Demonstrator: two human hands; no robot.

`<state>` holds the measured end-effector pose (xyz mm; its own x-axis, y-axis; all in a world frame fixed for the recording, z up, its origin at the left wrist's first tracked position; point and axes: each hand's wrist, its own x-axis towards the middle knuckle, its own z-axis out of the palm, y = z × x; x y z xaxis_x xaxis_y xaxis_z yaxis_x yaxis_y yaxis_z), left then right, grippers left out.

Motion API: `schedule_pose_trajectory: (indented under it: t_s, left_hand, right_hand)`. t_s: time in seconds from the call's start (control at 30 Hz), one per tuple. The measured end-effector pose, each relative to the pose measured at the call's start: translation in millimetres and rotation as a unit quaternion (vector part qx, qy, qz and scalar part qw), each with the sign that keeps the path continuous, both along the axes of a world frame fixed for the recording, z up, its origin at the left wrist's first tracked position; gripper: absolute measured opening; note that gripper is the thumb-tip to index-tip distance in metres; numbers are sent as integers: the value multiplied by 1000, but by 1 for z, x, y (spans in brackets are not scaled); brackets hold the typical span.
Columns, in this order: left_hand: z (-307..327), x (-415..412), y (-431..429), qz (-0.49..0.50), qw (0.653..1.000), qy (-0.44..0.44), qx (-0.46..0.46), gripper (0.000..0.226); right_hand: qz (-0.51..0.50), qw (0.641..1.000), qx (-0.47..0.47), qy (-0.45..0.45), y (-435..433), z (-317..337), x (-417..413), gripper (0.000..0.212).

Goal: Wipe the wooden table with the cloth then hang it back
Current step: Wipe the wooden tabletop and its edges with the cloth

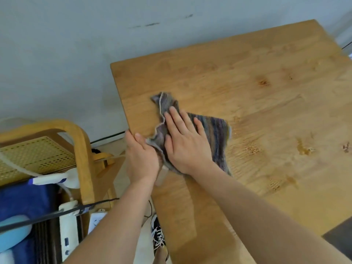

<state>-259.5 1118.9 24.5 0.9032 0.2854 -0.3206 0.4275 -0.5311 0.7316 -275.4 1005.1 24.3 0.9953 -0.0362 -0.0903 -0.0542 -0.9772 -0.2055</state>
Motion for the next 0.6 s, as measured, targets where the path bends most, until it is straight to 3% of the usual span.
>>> schedule_pose_trajectory:
  t_s: [0.13, 0.37, 0.6]
  left_hand:
    - [-1, -33, -6, -22, 999, -16, 48, 50]
    - [4, -34, -16, 7, 992, -9, 123, 50]
    - [6, -52, -21, 9, 990, 7, 140, 51]
  right_hand:
    - [-37, 999, 15, -2, -3, -3, 24, 58]
    - [28, 1000, 1, 11, -11, 2, -160, 57]
    - [-51, 999, 16, -9, -22, -4, -59, 58]
